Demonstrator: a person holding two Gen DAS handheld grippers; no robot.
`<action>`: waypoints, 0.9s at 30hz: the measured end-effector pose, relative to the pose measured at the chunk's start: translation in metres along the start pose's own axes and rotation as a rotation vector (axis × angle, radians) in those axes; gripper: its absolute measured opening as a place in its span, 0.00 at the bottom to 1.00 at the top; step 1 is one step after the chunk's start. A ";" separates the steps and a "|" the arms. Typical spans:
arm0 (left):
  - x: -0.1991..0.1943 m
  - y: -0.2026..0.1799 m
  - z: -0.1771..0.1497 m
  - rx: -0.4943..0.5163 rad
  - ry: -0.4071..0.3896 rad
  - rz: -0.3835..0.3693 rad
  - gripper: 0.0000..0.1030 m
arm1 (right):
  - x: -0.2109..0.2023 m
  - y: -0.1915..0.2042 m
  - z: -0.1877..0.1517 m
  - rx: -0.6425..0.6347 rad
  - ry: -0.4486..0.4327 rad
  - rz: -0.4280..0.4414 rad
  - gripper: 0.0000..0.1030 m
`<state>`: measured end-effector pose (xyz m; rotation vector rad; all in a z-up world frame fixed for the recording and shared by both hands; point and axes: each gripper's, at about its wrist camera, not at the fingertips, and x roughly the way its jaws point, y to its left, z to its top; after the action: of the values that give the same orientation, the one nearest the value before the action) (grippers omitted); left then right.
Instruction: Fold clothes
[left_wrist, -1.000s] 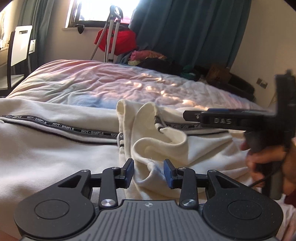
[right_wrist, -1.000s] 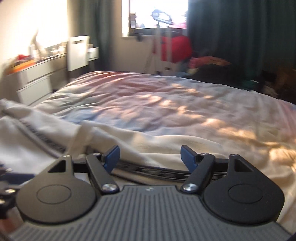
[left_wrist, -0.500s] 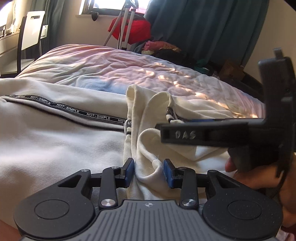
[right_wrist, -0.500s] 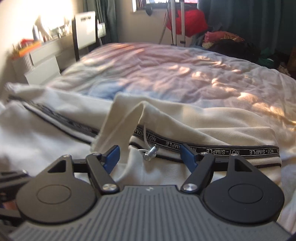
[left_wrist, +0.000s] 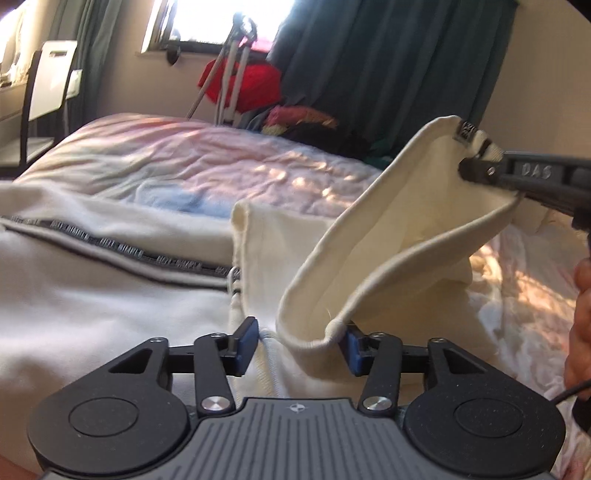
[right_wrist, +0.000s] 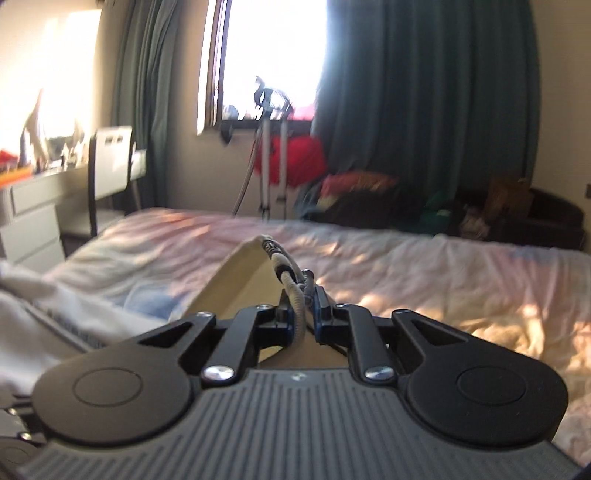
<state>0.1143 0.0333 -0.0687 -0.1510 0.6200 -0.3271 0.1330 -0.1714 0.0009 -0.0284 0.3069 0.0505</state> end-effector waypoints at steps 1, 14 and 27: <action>-0.002 -0.005 -0.001 0.028 -0.017 -0.013 0.56 | -0.006 -0.007 0.004 0.018 -0.019 -0.010 0.13; -0.016 -0.063 -0.011 0.301 -0.188 -0.166 0.62 | -0.028 -0.082 0.004 0.188 -0.063 -0.015 0.14; -0.022 -0.051 -0.002 0.064 -0.218 -0.164 0.09 | 0.007 -0.045 0.003 -0.008 -0.020 0.001 0.14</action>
<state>0.0833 -0.0075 -0.0460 -0.1741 0.3814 -0.4814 0.1432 -0.2160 0.0022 -0.0361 0.2867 0.0534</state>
